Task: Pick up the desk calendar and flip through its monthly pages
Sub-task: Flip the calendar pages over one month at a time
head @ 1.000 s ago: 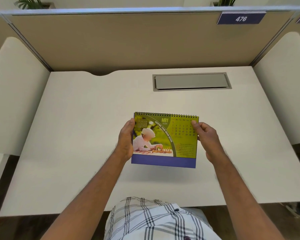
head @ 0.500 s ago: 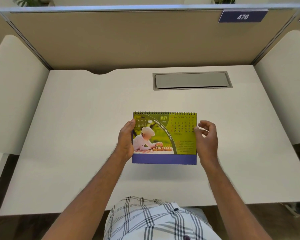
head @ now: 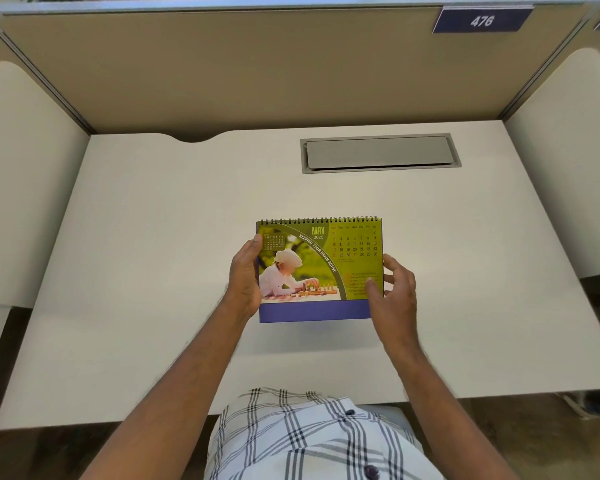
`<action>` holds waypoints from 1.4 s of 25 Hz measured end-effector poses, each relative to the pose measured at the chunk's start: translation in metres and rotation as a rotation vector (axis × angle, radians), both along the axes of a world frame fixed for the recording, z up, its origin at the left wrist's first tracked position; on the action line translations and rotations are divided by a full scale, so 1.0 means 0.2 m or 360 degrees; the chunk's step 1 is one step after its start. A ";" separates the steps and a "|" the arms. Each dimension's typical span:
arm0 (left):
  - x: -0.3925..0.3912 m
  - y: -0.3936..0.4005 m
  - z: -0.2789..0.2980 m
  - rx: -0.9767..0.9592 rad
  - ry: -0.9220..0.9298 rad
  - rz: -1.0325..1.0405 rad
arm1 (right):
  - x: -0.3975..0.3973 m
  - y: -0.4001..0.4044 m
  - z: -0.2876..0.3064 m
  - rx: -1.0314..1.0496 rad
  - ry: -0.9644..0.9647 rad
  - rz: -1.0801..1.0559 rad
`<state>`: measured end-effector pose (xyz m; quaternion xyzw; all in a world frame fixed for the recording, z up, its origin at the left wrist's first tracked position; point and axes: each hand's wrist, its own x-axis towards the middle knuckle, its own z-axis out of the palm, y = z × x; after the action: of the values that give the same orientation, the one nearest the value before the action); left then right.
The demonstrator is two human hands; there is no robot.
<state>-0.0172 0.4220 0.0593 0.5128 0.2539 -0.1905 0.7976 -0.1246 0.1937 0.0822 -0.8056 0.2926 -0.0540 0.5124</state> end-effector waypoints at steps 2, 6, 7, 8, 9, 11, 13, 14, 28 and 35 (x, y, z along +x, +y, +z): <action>0.00 -0.01 0.00 0.0010 -0.0006 -0.0005 | 0.00 0.00 0.01 0.0010 0.0015 -0.0028; -0.01 -0.02 0.02 0.0026 -0.0034 -0.0011 | 0.00 -0.01 0.03 0.0019 0.0031 -0.0045; -0.02 -0.02 0.03 0.0027 -0.0037 -0.0012 | 0.00 -0.02 0.03 0.0049 0.0024 -0.0060; -0.02 -0.02 0.03 0.0026 -0.0044 -0.0010 | -0.01 -0.03 0.04 0.0052 0.0005 -0.0069; -0.02 -0.02 0.03 0.0029 -0.0044 -0.0009 | -0.01 -0.04 0.05 0.0036 -0.0024 -0.0070; -0.02 -0.01 0.03 0.0029 -0.0060 -0.0012 | -0.01 -0.05 0.07 0.0046 -0.0070 -0.0073; -0.03 -0.01 0.04 0.0037 -0.0077 -0.0025 | -0.01 -0.07 0.09 0.0138 -0.0075 -0.0092; -0.03 -0.02 0.04 0.0040 -0.0076 -0.0027 | -0.01 -0.07 0.10 0.0170 -0.0073 -0.0096; -0.04 -0.02 0.08 -0.0028 0.0060 -0.0055 | -0.07 -0.08 0.17 -0.0468 -0.0098 -0.0020; -0.04 -0.02 0.10 -0.0048 0.0067 -0.0075 | -0.01 -0.06 0.28 0.0440 -0.0334 -0.0040</action>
<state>-0.0245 0.4186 0.0788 0.5024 0.2554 -0.2239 0.7951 -0.1262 0.1814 0.1374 -0.7136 0.2520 -0.1034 0.6455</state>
